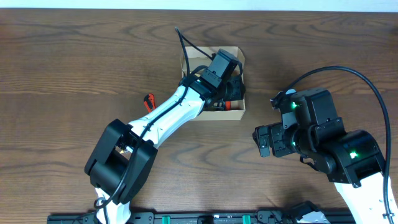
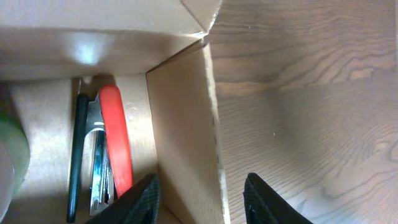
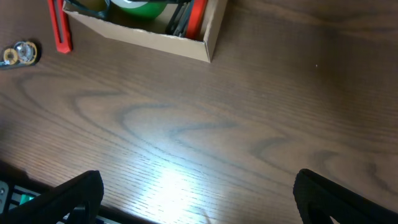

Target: Pack container

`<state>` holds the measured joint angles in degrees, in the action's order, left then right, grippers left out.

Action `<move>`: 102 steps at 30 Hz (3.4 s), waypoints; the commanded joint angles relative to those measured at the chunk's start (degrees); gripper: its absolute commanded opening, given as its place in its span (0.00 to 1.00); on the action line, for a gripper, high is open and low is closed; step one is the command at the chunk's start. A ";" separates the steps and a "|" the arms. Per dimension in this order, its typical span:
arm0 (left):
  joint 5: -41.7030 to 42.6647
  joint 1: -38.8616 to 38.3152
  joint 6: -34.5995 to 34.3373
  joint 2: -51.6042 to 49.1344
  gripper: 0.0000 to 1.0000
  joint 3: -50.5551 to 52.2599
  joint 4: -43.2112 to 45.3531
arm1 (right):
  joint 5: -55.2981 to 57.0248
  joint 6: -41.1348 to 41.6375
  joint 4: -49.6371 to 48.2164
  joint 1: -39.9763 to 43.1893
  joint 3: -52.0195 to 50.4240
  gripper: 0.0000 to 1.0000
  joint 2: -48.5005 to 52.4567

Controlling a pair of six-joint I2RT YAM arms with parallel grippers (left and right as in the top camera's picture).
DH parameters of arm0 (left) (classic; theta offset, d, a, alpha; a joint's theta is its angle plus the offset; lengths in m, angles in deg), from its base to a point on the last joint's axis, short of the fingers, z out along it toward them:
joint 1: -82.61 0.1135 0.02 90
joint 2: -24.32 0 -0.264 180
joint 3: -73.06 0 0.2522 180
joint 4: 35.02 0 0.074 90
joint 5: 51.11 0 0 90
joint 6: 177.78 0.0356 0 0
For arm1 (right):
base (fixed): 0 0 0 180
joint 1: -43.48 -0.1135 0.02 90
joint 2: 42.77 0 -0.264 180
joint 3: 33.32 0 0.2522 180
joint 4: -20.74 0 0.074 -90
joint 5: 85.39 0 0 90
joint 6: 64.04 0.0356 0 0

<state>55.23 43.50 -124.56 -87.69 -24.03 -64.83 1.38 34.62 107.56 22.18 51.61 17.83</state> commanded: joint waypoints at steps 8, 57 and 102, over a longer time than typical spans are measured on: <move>-20.61 0.09 6.80 18.75 0.45 -2.23 -12.74 | -0.20 -0.59 0.04 -0.37 0.11 0.99 -0.04; -24.79 19.50 8.92 12.50 0.66 25.97 -11.43 | -0.20 -0.59 0.04 -0.39 0.11 0.99 -0.04; -19.65 22.23 12.13 7.69 0.06 25.11 -10.32 | -0.20 -0.59 0.04 -0.37 0.11 0.99 -0.04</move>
<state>35.54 65.31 -114.31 -79.42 1.63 -74.30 1.41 34.62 107.56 22.18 51.61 17.83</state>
